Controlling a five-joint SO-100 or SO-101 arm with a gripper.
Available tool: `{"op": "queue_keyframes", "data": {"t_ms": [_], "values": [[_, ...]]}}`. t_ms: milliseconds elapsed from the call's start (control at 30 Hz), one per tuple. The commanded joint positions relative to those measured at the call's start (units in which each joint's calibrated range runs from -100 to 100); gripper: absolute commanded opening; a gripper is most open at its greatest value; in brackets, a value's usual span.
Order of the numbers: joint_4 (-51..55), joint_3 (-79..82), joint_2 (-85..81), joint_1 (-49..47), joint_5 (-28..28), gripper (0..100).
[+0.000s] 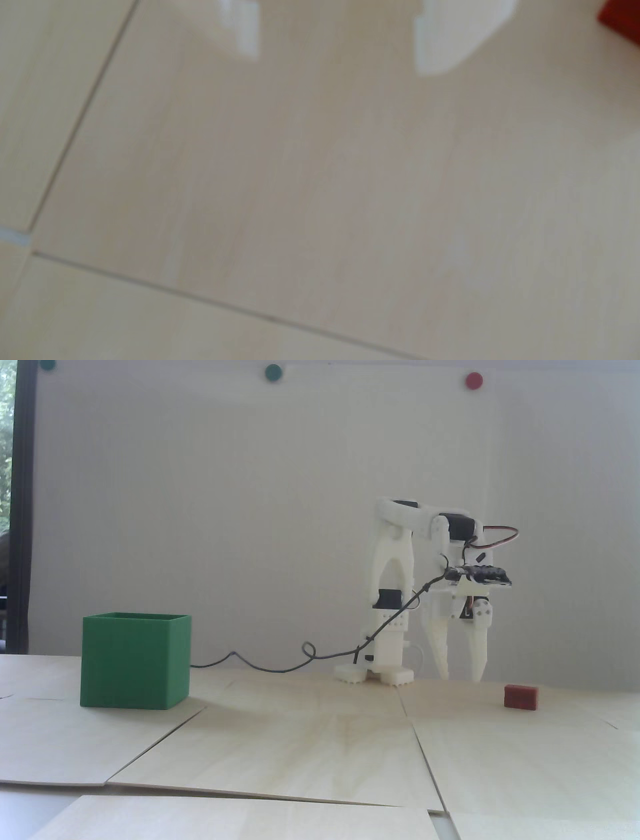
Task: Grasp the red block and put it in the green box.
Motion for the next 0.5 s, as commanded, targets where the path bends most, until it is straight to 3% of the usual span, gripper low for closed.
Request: {"op": "queue_keyframes", "data": {"t_ms": [0,467], "values": [[-1.8,-4.8,-4.4,1.0,-0.8,16],[-1.6,-15.2,3.3,9.9,-0.9,16]]}}
